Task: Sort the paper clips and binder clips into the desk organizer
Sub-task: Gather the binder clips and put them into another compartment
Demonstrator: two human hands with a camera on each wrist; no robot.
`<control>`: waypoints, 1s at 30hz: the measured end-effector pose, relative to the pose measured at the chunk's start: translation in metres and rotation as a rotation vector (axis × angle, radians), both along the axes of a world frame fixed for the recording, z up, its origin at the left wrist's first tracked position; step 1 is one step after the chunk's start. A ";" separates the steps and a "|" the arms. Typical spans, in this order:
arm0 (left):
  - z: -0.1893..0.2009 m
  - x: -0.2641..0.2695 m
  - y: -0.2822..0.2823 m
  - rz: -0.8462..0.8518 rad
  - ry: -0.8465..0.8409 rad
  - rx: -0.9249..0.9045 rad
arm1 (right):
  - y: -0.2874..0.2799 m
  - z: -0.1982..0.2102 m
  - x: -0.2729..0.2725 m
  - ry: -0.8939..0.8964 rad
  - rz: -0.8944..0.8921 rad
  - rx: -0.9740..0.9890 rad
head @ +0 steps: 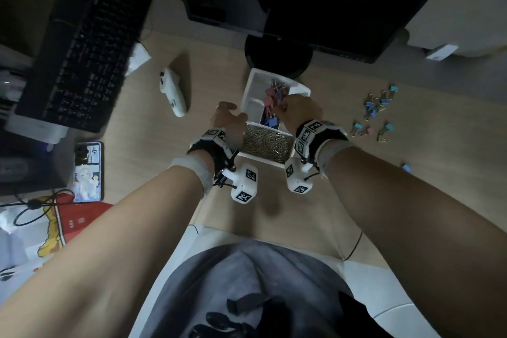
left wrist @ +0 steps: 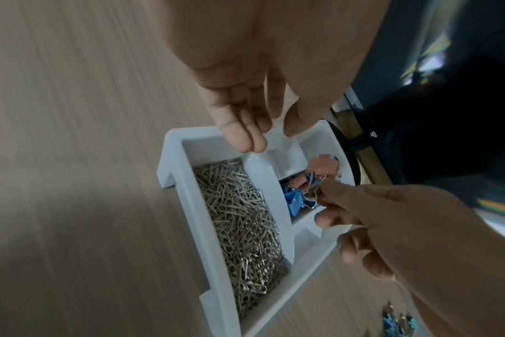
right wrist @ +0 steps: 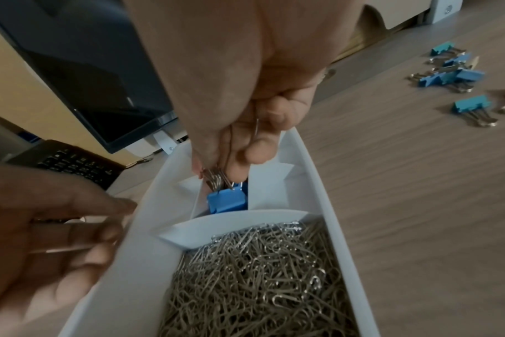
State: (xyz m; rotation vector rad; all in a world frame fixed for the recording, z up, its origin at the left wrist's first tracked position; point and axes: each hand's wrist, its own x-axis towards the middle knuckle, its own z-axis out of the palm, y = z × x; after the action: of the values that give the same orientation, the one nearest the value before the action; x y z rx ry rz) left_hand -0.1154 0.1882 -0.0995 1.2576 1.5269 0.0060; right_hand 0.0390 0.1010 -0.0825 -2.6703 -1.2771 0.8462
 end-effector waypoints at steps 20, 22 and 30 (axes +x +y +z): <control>0.034 0.137 -0.115 -0.440 -0.054 0.048 | -0.178 -0.001 0.090 0.107 -0.490 -0.220; 0.025 0.148 -0.142 -0.461 -0.039 -0.033 | -0.215 -0.006 0.109 0.082 -0.506 -0.325; -0.034 0.162 -0.250 -0.636 0.233 -0.036 | -0.306 -0.044 0.144 0.179 -0.453 -0.174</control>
State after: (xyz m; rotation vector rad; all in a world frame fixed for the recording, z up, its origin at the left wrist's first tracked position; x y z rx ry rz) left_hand 0.0463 -0.0616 -0.1337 1.7088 1.2462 -0.5950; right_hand 0.1828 -0.2046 -0.1261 -2.7623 -0.5474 1.1266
